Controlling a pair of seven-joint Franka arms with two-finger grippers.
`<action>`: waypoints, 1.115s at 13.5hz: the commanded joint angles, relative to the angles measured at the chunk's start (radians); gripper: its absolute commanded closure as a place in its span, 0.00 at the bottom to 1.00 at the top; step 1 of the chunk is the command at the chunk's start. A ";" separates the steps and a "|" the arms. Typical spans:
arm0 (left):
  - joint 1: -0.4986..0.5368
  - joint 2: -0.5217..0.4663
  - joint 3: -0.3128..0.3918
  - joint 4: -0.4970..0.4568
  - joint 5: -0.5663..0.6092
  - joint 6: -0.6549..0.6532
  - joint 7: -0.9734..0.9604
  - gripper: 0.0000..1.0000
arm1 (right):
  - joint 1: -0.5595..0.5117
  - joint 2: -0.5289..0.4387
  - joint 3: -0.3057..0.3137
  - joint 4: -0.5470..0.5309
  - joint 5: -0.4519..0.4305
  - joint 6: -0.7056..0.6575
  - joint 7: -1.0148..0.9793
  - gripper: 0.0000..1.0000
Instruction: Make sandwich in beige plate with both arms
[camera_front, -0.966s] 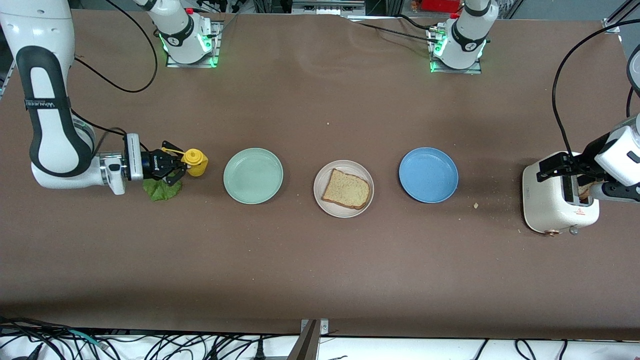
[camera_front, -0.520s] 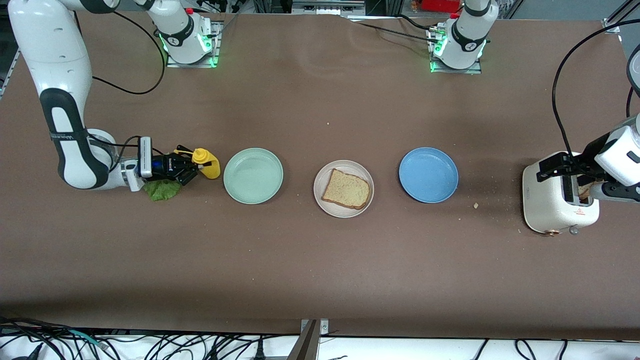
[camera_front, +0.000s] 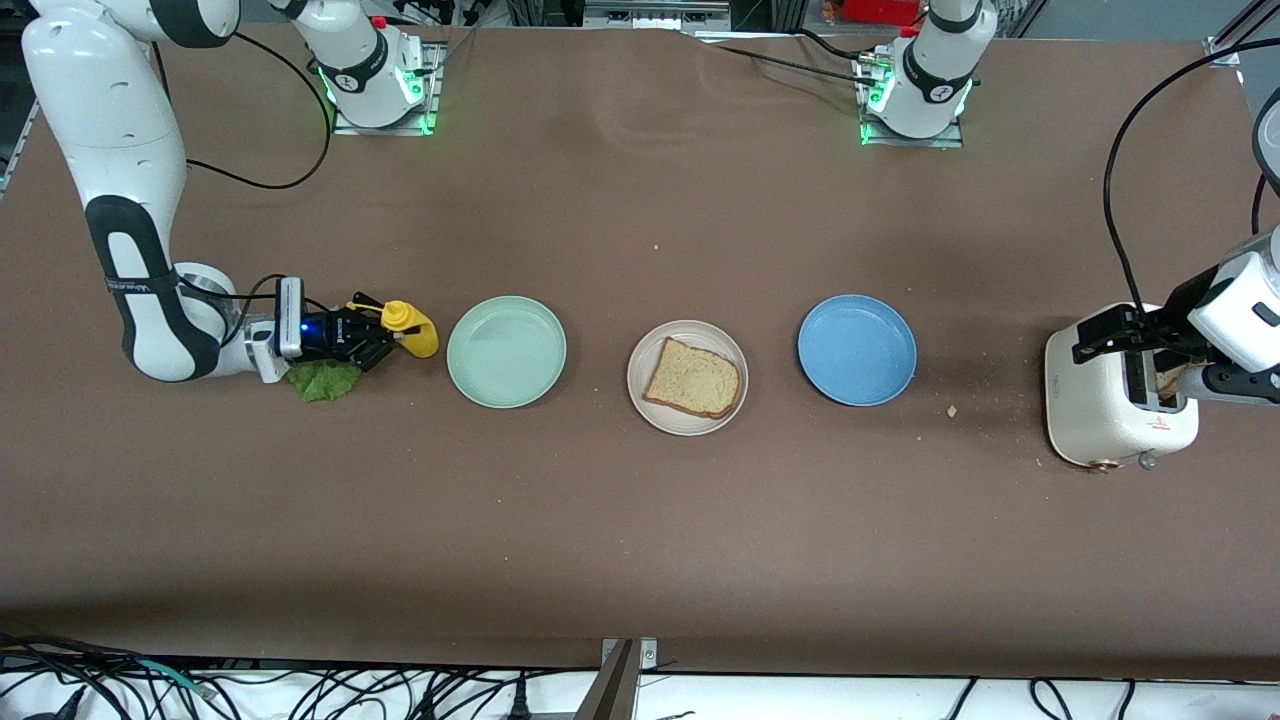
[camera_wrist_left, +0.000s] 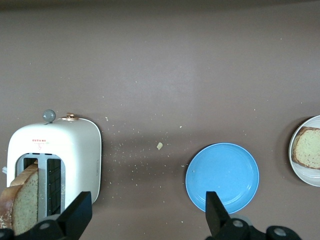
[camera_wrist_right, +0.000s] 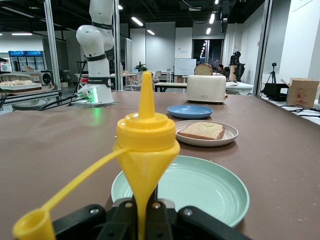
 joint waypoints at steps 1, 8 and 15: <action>-0.008 -0.012 -0.001 -0.009 0.033 -0.006 -0.016 0.00 | -0.019 0.019 0.011 0.016 0.019 -0.026 -0.050 1.00; -0.008 -0.011 -0.001 -0.011 0.033 -0.006 -0.016 0.00 | -0.068 0.056 0.011 0.061 0.016 -0.026 -0.033 0.00; -0.008 -0.011 -0.001 -0.011 0.033 -0.006 -0.015 0.00 | -0.063 0.045 -0.053 0.143 -0.140 0.058 0.199 0.00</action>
